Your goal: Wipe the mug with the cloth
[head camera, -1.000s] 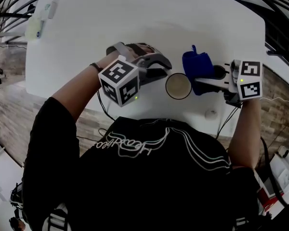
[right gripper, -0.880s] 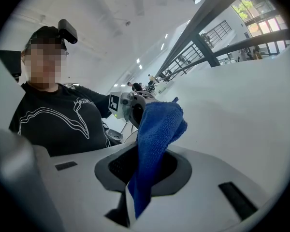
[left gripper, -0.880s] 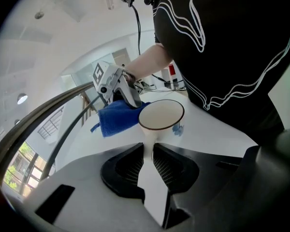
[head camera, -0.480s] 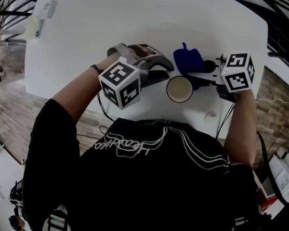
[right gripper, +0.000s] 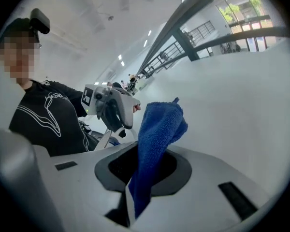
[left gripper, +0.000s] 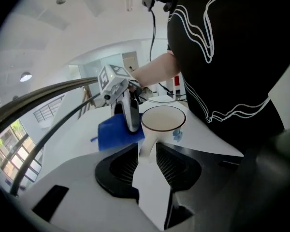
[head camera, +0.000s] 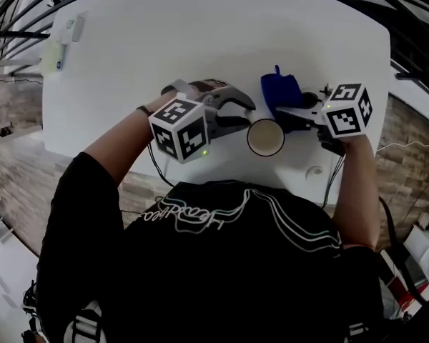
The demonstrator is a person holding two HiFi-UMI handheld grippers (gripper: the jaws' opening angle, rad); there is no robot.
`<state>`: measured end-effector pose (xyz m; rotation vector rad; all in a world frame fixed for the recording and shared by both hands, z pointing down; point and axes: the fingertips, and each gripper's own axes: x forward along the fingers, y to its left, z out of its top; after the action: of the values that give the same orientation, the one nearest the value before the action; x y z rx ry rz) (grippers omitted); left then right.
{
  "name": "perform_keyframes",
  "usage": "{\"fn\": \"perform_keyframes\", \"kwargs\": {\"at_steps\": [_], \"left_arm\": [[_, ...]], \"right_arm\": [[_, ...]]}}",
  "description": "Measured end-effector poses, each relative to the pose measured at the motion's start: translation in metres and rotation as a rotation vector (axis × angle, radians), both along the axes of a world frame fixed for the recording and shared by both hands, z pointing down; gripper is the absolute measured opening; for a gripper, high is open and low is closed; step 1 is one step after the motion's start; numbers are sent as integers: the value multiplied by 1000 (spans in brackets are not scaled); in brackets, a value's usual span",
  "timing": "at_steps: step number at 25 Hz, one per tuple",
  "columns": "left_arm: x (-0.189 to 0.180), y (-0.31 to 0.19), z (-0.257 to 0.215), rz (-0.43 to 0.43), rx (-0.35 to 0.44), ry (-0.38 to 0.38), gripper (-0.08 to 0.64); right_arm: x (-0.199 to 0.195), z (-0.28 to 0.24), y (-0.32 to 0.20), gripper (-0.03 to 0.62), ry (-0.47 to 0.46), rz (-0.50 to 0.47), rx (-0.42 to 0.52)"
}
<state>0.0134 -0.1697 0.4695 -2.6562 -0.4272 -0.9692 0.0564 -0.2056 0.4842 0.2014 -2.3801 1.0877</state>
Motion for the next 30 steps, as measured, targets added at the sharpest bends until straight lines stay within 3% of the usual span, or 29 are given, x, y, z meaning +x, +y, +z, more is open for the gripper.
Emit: {"fn": "perform_keyframes", "kwargs": {"at_steps": [6,12,15,19,21,25,30], "left_arm": [[-8,-2,-6,-129,-79,-5,141],[-18,7,-59,-427,-139,168,141],[-19,35,-98,-537,-185,273,134],[-4,95,-154,-625,-279,437,25],[5,124,-179,-665,-323,508,9],[15,171,-197,-754,-350,555,8],[20,203,-217,-810,-325,590,6]], "right_arm": [[22,-51,1,54,-9,191,247],[36,-123,52,54,-91,356,452],[35,-154,89,54,-139,411,506],[36,-184,141,54,-171,476,567],[36,-202,167,54,-190,490,607],[33,-228,215,54,-190,478,672],[35,-242,253,54,-203,509,690]]}}
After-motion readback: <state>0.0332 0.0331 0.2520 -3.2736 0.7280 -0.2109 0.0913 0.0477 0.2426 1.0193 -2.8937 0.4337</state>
